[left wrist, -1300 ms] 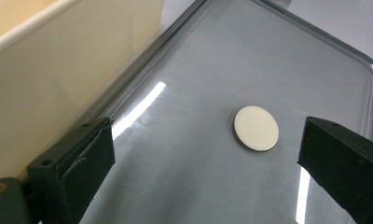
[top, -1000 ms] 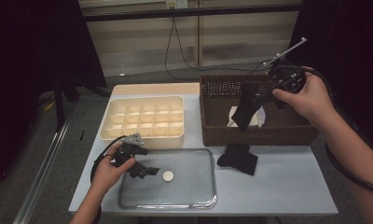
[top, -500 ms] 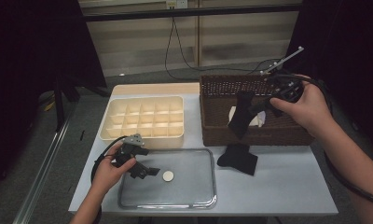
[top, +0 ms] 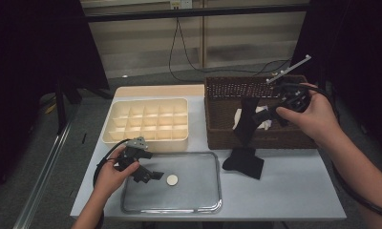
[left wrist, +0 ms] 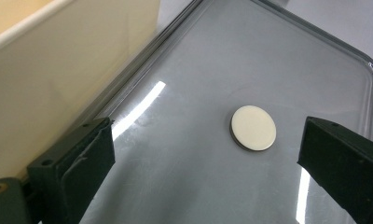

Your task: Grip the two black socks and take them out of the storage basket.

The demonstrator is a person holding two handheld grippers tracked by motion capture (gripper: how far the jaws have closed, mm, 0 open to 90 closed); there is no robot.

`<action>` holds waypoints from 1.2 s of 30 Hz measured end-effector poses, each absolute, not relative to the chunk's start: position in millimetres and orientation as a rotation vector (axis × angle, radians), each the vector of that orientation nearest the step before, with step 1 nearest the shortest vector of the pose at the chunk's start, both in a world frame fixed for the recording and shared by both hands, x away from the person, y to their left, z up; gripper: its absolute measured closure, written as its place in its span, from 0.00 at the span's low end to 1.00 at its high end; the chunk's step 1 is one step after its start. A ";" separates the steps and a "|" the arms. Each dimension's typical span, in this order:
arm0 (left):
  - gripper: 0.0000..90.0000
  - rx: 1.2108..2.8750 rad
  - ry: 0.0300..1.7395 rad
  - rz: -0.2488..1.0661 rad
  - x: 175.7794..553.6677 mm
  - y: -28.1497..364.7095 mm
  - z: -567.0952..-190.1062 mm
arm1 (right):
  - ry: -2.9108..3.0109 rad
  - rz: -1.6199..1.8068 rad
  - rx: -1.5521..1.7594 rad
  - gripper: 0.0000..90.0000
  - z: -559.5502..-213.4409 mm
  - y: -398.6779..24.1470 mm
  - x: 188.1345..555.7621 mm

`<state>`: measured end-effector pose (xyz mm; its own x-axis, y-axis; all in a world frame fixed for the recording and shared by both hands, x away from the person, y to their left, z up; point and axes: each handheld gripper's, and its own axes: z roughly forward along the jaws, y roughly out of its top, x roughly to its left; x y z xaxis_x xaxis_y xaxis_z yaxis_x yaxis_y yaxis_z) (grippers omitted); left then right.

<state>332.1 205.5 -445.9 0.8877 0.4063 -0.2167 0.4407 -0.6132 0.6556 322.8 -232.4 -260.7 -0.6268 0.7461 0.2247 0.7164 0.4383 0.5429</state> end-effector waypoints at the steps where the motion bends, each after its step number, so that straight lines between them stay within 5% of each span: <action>1: 0.04 2.301 0.605 -0.062 332.1 205.4 -446.0 | 2.621 0.958 1.330 0.93 -261.7 -232.4 322.2; 4: 0.04 2.311 0.603 -0.059 332.3 205.3 -446.2 | 2.626 0.960 1.323 0.90 -264.2 -232.6 320.4; 7: 0.04 2.302 0.606 -0.060 331.8 204.5 -446.6 | 2.611 0.971 1.327 0.69 -267.4 -232.8 319.4; 17: 0.04 2.298 0.606 -0.065 331.7 203.9 -447.5 | 2.575 0.950 1.375 0.42 -276.4 -238.3 318.6; 36: 0.04 2.305 0.610 -0.067 331.7 204.3 -447.3 | 2.588 0.960 1.408 0.23 -314.0 -237.2 314.1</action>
